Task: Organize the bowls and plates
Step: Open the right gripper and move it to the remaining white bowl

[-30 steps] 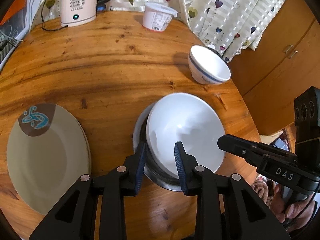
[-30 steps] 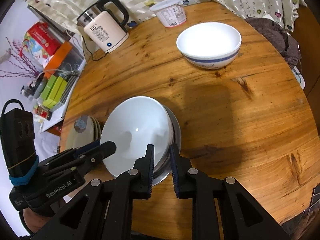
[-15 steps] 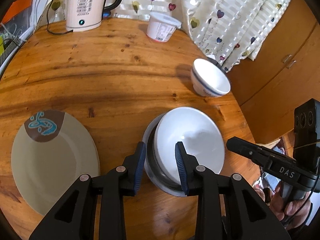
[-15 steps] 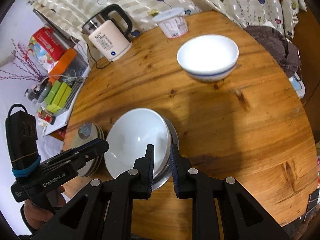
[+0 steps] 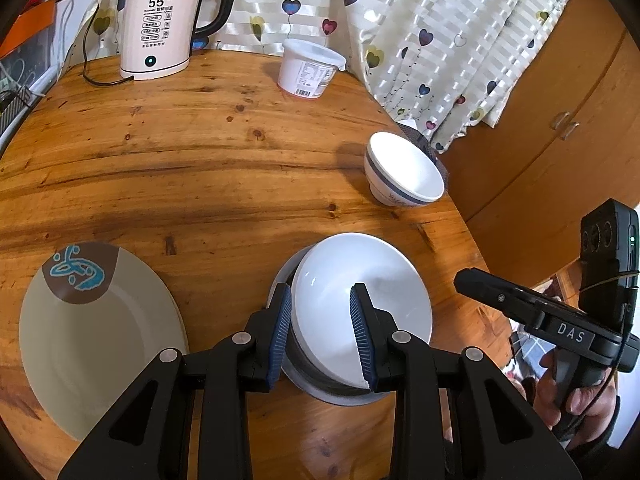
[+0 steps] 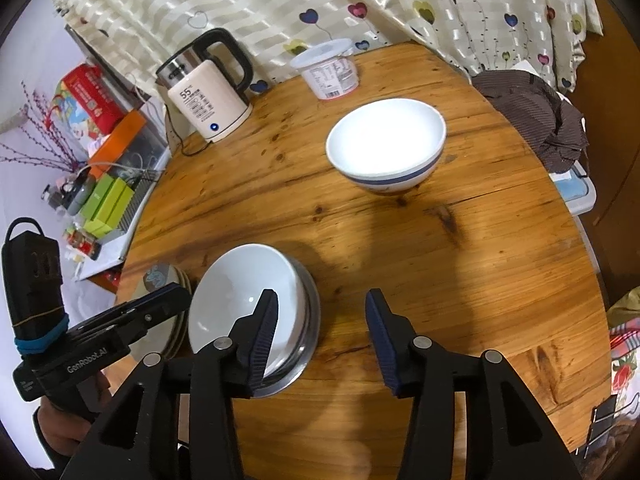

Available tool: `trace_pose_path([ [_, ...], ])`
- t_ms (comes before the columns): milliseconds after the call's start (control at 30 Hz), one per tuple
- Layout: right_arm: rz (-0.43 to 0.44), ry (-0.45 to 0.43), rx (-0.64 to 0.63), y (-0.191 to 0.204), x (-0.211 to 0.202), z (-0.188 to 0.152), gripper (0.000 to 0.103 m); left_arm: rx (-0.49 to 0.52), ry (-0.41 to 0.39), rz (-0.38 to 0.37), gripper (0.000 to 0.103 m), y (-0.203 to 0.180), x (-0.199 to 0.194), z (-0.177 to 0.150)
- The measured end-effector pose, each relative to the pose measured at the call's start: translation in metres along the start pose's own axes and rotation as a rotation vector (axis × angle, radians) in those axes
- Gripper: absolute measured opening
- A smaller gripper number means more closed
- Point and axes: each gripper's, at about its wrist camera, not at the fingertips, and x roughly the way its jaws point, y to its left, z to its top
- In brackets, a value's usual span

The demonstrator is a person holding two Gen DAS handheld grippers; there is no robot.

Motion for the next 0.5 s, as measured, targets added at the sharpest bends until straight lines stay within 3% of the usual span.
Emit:
trace_pose_path([
  [500, -0.033, -0.025, -0.016, -0.001, -0.009, 0.007, 0.056, 0.07, -0.004, 0.0, 0.032, -0.024, 0.002, 0.013],
])
